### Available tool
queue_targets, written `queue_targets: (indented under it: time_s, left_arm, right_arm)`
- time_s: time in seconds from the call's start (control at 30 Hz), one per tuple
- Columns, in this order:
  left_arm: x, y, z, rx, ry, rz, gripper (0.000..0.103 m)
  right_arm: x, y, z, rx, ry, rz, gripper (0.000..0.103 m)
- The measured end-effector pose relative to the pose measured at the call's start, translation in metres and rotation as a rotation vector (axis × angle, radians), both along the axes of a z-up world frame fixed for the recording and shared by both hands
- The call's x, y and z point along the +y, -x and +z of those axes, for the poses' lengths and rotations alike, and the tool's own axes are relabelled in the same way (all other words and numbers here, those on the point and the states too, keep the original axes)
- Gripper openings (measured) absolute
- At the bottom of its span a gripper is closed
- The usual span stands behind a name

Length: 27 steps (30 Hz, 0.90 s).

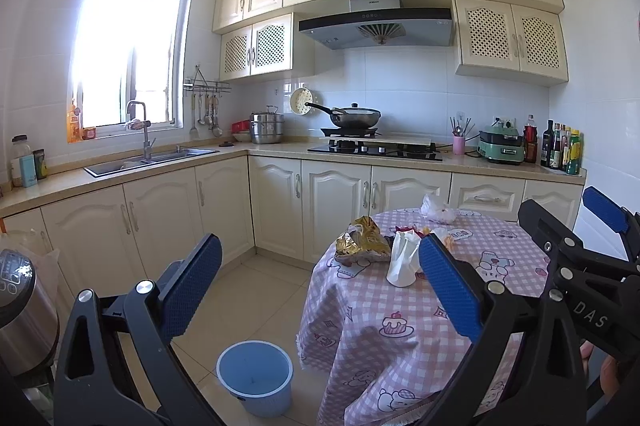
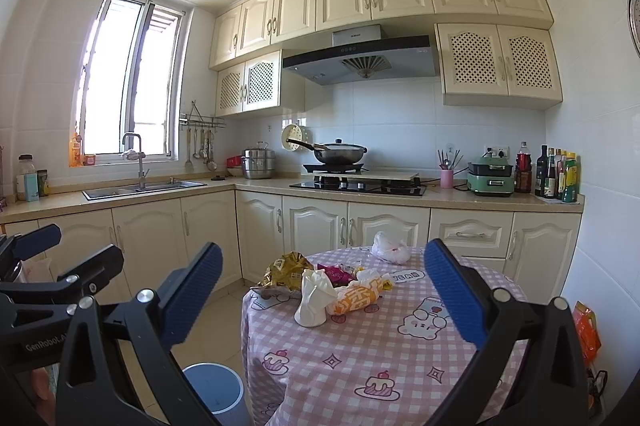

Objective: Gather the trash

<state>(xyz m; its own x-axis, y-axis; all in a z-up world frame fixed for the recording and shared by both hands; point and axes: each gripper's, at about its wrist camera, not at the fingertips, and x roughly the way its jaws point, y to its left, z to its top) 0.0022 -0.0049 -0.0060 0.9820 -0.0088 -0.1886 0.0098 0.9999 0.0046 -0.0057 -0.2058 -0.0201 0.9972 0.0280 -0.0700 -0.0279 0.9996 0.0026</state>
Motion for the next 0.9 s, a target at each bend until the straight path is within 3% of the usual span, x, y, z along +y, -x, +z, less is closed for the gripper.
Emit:
queue_targets:
  time_s: [0.9]
  left_arm:
    - [-0.0059,-0.0030,-0.0058,0.009,-0.006,-0.002,0.095]
  right_arm:
    - [-0.0005,0.0012,-0.0025,0.006,0.000,-0.004,0.099]
